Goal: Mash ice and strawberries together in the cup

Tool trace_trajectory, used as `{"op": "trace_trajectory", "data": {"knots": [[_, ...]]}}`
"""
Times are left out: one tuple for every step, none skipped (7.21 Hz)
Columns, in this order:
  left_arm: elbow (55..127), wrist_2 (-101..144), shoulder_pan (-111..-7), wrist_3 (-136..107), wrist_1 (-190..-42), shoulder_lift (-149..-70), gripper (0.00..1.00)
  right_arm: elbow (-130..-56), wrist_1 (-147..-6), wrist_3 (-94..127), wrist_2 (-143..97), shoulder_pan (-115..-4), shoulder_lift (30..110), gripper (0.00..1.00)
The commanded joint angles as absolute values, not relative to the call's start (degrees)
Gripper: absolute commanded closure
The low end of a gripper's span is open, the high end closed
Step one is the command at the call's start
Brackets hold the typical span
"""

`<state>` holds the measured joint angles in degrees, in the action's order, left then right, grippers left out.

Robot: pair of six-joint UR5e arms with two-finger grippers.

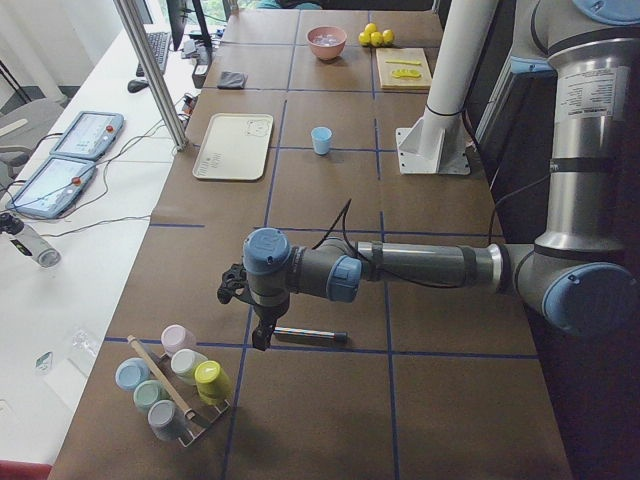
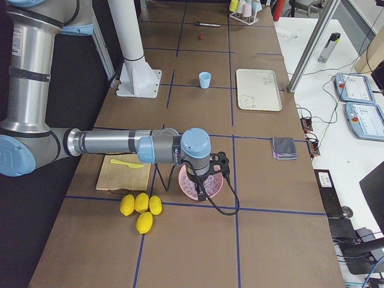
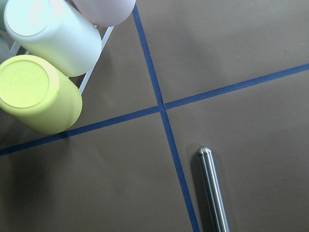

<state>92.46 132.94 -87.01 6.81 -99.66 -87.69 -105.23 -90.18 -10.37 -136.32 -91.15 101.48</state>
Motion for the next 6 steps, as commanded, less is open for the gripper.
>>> {"op": "trace_trajectory", "data": {"knots": [[90.2, 132.7, -87.0, 6.8, -99.9, -87.5, 0.0, -105.4, -90.1, -10.5, -136.4, -91.1, 102.4, 0.0], [90.0, 133.2, -87.0, 6.9, -99.9, -87.5, 0.0, -105.6, -90.1, -10.5, -136.1, -91.1, 103.6, 0.0], [89.6, 133.2, -87.0, 6.9, -99.9, -87.5, 0.0, -105.4, -90.1, -10.5, -135.7, -91.1, 104.1, 0.0], [88.8, 133.1, -87.0, 6.9, -99.9, -87.8, 0.0, -105.5, -90.1, -10.5, -135.4, -91.2, 104.6, 0.0], [87.9, 132.8, -86.9, 6.8, -100.0, -88.6, 0.0, -106.0, -90.1, -10.5, -135.4, -91.2, 105.4, 0.0], [87.8, 132.8, -86.8, 6.8, -100.0, -88.7, 0.0, -106.0, -90.1, -10.5, -135.2, -91.2, 105.9, 0.0]]}}
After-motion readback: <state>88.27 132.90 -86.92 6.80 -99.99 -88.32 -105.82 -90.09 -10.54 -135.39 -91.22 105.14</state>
